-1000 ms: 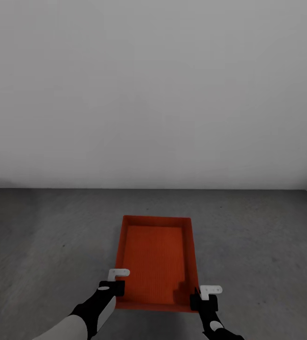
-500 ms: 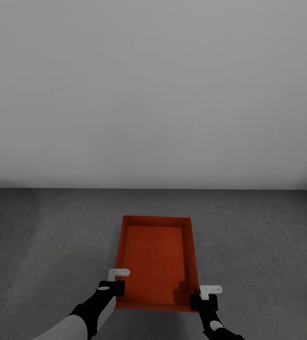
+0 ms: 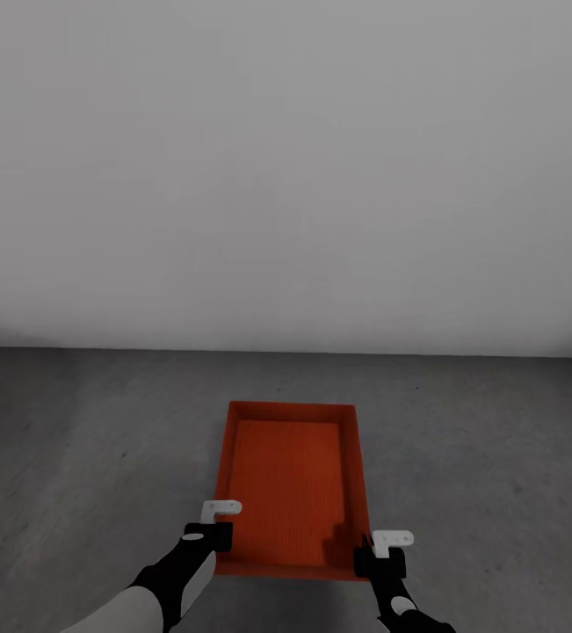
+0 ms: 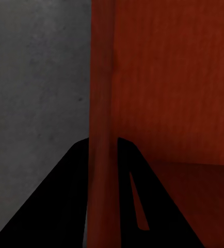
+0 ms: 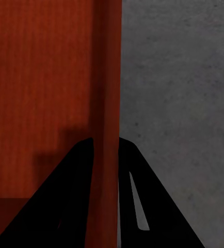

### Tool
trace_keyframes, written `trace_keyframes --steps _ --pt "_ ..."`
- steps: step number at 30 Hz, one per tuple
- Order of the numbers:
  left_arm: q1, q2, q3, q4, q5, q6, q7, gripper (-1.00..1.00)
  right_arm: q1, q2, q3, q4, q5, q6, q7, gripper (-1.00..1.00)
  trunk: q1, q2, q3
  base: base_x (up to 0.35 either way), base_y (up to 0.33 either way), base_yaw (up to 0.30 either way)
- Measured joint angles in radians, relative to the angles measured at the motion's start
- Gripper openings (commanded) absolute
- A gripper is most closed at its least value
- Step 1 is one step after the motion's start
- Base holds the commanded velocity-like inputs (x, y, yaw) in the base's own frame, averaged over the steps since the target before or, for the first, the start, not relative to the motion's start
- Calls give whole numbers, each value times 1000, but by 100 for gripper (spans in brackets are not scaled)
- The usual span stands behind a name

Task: Move the two storage containers from the living room to the garage. In the garage, place one container on the floor and stack the other container on top of it (either order is fine).

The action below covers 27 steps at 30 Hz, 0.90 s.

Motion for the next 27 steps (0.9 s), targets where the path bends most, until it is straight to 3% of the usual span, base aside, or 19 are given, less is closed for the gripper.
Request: trace_keyframes --steps 27 --pt "0 -1 -3 0 -3 0 0 -100 0 2 -7 10 2 -11 -1 -100 0 0 0 0 0 1"
